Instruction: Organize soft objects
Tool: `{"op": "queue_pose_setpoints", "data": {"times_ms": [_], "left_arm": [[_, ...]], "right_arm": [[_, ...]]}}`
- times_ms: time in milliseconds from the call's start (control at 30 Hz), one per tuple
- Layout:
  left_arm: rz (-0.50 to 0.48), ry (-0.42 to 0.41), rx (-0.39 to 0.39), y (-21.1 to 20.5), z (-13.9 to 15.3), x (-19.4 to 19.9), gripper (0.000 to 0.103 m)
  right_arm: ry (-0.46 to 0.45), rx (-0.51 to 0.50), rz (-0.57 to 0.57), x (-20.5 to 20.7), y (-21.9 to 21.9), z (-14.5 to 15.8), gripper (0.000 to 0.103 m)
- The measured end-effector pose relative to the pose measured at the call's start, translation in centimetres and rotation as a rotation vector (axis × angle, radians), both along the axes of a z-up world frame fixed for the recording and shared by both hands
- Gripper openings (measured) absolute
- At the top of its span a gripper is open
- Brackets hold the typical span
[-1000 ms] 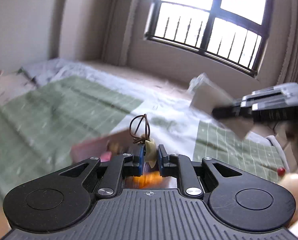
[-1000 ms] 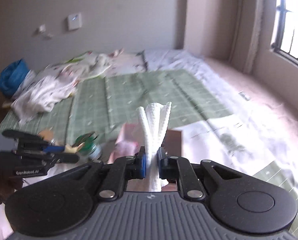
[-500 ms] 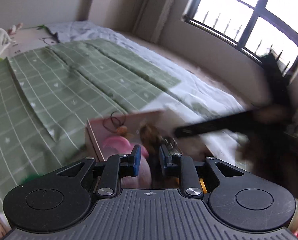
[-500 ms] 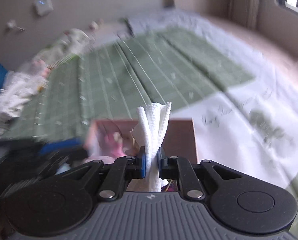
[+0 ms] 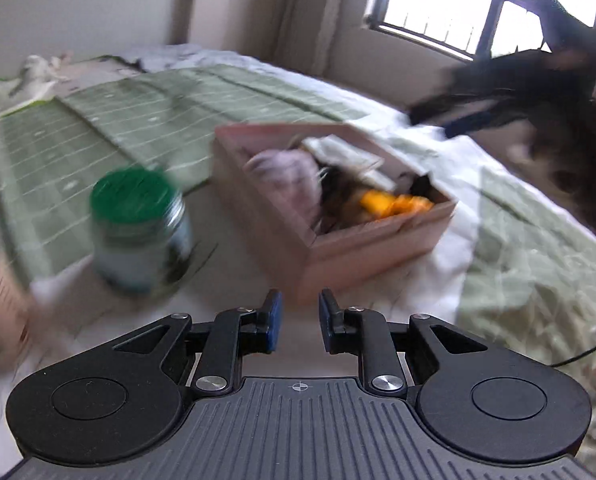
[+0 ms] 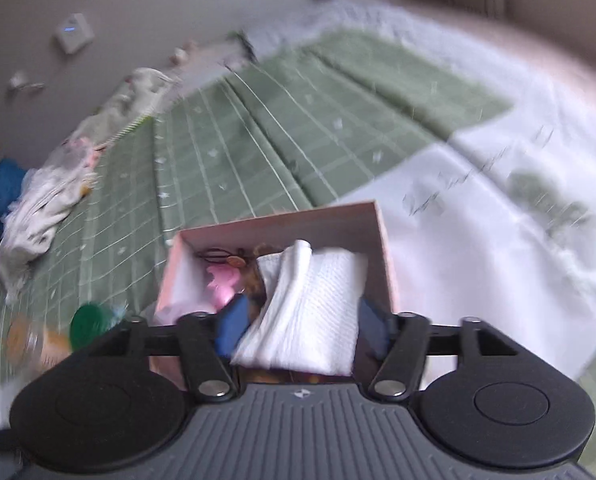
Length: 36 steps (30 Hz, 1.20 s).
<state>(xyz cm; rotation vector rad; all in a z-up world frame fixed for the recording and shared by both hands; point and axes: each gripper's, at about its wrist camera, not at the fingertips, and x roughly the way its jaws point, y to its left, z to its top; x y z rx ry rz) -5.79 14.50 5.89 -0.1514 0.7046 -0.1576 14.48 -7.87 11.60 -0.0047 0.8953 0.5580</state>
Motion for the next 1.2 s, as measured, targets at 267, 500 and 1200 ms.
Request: {"op": "queue_pose_setpoints", "data": {"times_ms": [267,500,1200], "left_arm": [[-0.019,-0.070,0.066,-3.6,-2.9,-2.3,0.022],[-0.020,-0.029,0.119,-6.9,-4.1,0.6,0.023],[0.058,-0.045,0.153,-8.6,-5.3,1.4,0.023]], "right_arm": [[-0.119,-0.198,0.101,-10.1,-3.6,-6.9,0.089],[-0.220,-0.229,0.083,-12.1,-1.0,-12.7,0.097],[-0.285,-0.077,-0.113,-13.8,-3.8,-15.0,0.103]]}}
